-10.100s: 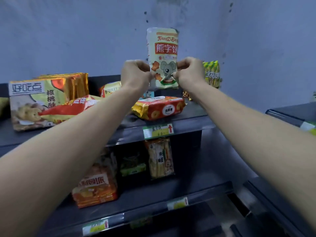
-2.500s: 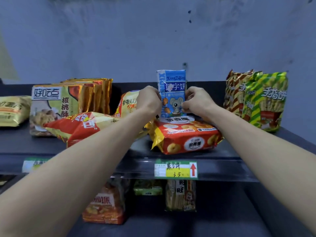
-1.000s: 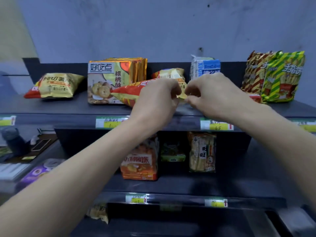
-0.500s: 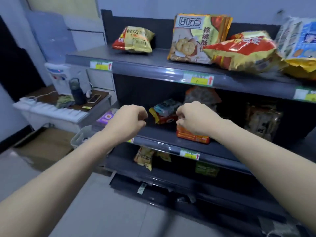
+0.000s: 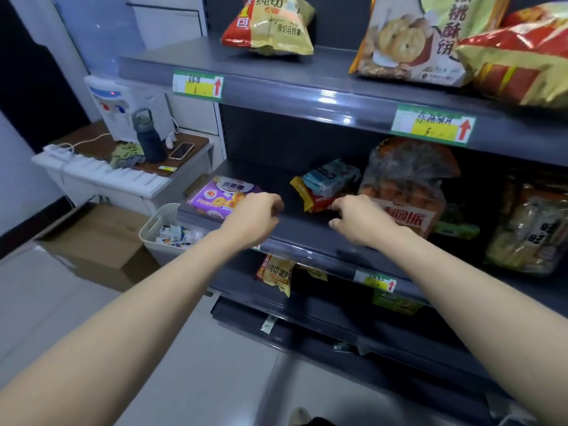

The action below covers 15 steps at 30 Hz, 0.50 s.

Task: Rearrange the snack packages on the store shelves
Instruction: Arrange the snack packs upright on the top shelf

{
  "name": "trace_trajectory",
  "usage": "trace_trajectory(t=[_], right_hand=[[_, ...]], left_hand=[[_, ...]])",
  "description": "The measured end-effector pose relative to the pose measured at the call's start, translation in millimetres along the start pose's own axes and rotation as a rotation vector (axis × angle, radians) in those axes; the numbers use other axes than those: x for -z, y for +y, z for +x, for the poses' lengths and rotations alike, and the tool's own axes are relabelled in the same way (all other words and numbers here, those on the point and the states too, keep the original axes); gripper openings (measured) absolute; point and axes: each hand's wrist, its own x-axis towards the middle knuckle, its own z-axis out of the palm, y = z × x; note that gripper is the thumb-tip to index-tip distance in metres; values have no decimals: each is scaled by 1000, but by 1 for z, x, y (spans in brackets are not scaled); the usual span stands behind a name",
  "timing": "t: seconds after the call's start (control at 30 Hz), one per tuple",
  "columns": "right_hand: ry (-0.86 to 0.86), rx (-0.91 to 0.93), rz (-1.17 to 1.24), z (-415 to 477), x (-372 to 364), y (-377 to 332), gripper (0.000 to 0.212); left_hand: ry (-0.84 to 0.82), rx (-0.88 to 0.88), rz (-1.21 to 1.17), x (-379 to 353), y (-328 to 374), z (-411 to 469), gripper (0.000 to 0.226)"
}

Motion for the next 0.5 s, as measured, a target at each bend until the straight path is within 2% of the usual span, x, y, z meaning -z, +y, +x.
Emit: trace_trajectory(t=[0.3,0.5], right_hand=[[-11,-128,176,58,-34,17,38],[10,-247,197,92,-53,16,37]], left_hand=[[-74,-49,-84,-45,-17,80,28],[-128,-127,-70,-57,-31,136,29]])
